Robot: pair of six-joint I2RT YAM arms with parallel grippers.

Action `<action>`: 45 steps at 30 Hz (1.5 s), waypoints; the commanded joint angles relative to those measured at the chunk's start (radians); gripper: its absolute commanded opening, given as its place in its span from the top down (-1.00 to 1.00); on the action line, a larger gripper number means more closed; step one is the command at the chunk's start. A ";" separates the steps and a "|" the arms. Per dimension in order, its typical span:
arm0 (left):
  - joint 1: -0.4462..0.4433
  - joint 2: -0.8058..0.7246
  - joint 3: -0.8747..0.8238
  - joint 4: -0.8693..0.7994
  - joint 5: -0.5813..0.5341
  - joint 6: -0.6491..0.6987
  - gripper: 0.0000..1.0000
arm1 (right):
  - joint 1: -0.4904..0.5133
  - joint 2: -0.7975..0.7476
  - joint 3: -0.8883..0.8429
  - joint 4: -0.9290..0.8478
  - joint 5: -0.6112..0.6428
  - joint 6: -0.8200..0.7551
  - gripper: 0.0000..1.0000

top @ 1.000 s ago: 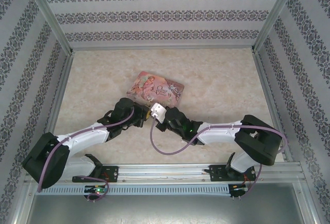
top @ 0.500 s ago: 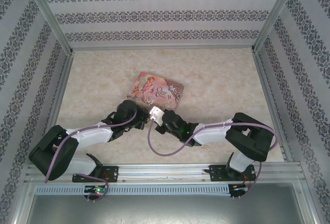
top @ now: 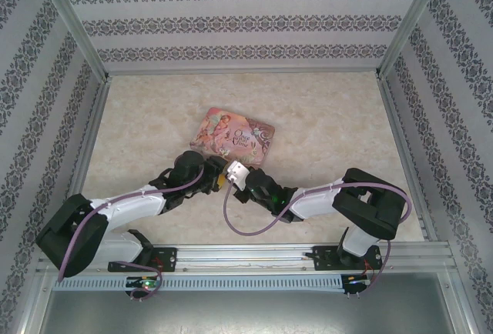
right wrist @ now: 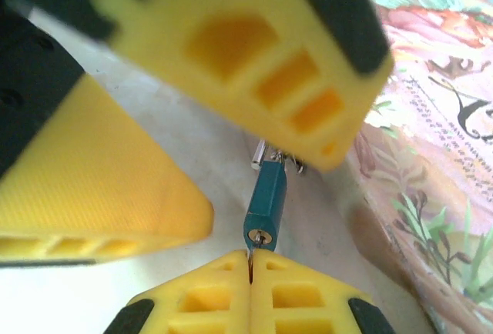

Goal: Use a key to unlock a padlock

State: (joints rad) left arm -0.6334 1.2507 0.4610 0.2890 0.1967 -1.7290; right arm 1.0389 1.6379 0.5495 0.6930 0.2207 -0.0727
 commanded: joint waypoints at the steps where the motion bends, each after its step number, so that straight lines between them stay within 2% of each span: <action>1: 0.004 -0.063 -0.008 -0.123 -0.053 0.060 -0.15 | 0.009 0.008 -0.031 0.066 0.001 0.081 1.00; 10: 0.012 -0.266 0.084 -0.433 -0.233 0.309 -0.33 | -0.023 -0.003 -0.104 0.196 -0.058 0.333 1.00; 16: 0.013 -0.349 0.136 -0.536 -0.347 0.440 -0.38 | -0.046 0.028 -0.148 0.295 -0.060 0.500 1.00; 24: 0.016 -0.355 0.198 -0.618 -0.393 0.567 -0.49 | -0.057 0.170 -0.185 0.511 -0.055 0.633 1.00; 32: 0.026 -0.355 0.191 -0.631 -0.406 0.595 -0.55 | -0.059 0.238 -0.174 0.572 -0.031 0.675 1.00; 45: 0.050 -0.366 0.192 -0.665 -0.413 0.641 -0.58 | -0.059 0.161 -0.232 0.528 0.008 0.616 0.32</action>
State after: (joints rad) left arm -0.5991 0.9012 0.6334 -0.3214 -0.1905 -1.1278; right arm 0.9897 1.8473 0.3462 1.2205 0.1978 0.5686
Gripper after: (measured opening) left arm 0.789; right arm 0.330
